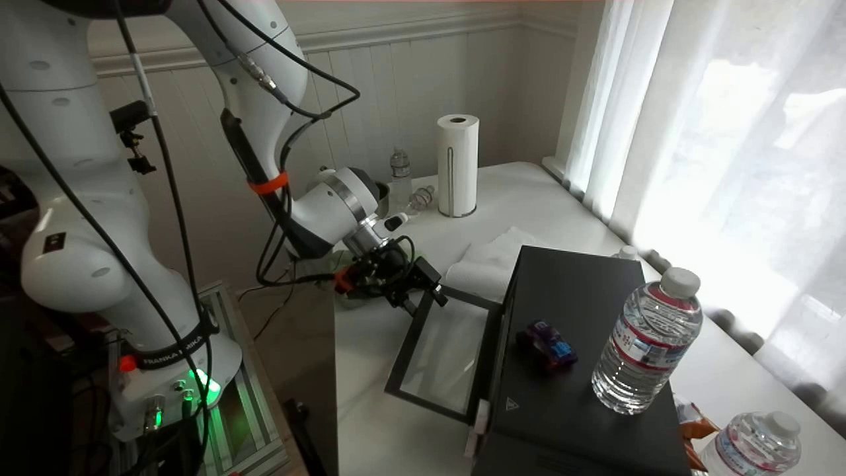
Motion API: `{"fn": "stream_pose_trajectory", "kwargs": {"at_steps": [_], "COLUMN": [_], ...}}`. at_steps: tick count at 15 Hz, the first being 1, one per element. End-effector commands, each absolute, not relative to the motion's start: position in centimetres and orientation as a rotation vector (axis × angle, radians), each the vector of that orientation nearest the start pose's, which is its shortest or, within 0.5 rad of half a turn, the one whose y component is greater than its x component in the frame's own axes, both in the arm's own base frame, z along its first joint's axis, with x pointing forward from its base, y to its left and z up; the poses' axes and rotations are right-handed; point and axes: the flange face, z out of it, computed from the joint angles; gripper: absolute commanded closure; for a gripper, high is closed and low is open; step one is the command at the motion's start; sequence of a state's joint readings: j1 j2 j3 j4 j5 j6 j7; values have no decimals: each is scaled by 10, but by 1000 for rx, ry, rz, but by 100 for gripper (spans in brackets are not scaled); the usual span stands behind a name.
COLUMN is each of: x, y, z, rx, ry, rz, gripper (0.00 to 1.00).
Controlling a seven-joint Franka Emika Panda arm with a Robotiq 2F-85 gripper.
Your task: Close the oven door
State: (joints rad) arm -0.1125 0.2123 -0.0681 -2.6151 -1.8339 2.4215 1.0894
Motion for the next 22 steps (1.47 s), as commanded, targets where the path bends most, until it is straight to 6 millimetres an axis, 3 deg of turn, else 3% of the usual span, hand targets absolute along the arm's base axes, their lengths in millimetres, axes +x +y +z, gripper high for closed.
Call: {"fn": "stream_pose_trajectory", "kwargs": {"at_steps": [1, 5, 22], "x": [384, 382, 402], "y": [-74, -70, -89], "z": [158, 176, 250], "rx": [2189, 2147, 1983], "ry": [503, 500, 378], "rz": [207, 241, 375], "gripper": [0, 0, 0]}}
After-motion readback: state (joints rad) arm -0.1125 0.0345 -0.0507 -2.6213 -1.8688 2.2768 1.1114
